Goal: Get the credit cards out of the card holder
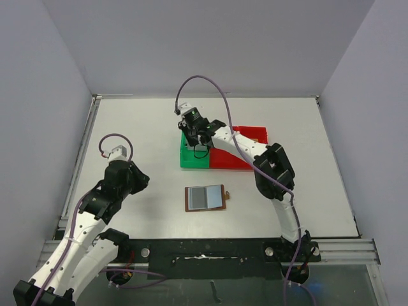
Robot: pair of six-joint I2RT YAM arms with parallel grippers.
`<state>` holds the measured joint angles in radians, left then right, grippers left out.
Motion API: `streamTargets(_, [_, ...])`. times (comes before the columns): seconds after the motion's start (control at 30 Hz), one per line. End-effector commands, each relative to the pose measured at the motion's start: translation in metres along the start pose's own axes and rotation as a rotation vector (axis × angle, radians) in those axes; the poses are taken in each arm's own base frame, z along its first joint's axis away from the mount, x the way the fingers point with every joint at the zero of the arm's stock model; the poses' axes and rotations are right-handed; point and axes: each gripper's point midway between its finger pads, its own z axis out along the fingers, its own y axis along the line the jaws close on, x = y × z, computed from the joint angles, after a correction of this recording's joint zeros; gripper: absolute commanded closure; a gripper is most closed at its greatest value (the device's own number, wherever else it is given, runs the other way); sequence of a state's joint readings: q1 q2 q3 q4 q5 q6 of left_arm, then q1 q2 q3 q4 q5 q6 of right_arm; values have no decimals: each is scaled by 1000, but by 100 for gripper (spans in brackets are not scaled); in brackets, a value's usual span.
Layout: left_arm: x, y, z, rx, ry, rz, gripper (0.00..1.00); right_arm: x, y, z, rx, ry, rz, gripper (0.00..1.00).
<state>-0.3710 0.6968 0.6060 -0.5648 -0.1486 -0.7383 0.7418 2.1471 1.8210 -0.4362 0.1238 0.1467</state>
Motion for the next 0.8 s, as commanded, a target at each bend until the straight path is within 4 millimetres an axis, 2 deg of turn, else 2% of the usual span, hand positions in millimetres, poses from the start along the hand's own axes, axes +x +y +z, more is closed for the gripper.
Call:
streamTargets(0.0, [-19,-16,-6,60,-57,-1,86,1,2,6,75,42,69,97])
streamTargets(0.17, [-21,-15,-8,60,-66,-2,86,16,-1,23,110,90,108,100])
streamTargets(0.5, [-21,-15,-9,64,-67,-3,86,31,-10,41,139,124,213,100])
streamTargets(0.77, [-22,-14,-9,61,-72,-6,86,42,-10,50,151,155,222,100])
